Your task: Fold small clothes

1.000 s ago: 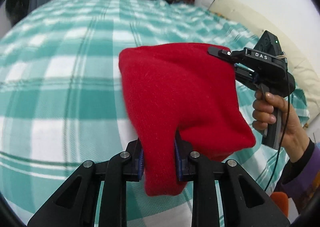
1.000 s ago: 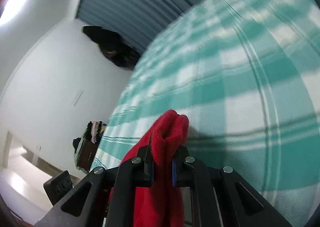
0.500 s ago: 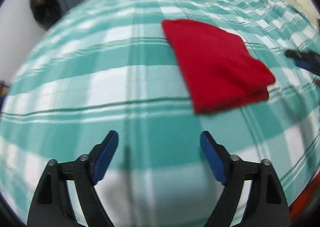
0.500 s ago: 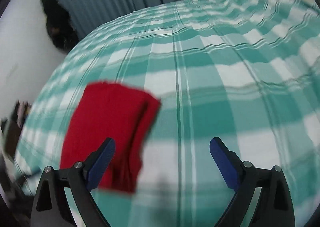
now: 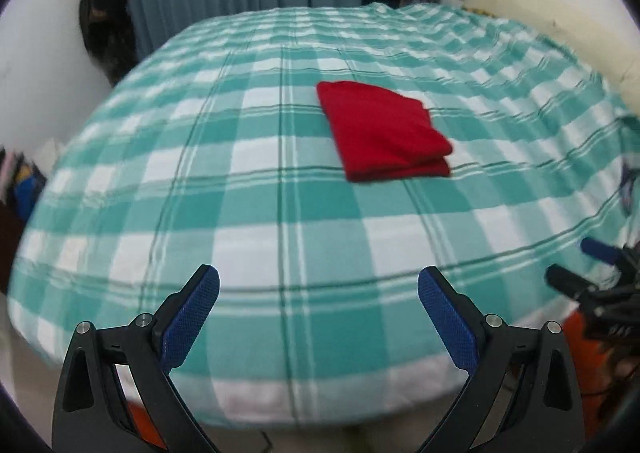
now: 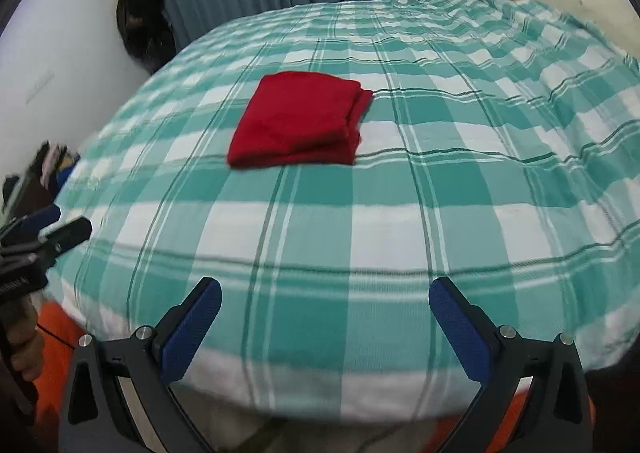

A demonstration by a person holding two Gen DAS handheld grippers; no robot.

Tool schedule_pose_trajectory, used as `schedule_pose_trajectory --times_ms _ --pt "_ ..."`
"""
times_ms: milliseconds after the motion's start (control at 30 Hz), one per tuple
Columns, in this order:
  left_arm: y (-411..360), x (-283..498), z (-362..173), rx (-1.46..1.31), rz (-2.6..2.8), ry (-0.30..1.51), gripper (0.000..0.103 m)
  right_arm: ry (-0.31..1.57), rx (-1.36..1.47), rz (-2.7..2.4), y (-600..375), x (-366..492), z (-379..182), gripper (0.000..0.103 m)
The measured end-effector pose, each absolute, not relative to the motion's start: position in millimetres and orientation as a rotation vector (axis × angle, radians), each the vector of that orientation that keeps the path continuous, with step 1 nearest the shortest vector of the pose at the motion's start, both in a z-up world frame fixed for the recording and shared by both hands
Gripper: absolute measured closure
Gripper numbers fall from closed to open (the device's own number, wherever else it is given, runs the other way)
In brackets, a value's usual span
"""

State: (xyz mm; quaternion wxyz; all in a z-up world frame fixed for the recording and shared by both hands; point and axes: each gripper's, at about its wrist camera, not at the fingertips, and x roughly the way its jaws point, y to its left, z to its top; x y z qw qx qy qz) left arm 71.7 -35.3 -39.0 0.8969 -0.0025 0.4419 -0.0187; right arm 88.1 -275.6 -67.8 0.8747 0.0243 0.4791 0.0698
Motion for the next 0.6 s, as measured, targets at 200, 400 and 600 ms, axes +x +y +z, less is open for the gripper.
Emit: schedule_pose_trajectory --times_ms 200,400,600 --pt "-47 34 -23 0.161 0.116 0.843 0.003 0.93 -0.002 0.153 -256 50 -25 0.0" --pt "-46 18 -8 0.177 0.124 0.814 0.002 0.897 -0.045 0.166 -240 34 -8 0.0" --pt "-44 8 -1 0.185 0.194 0.801 0.002 0.905 -0.066 0.17 -233 29 -3 0.001"
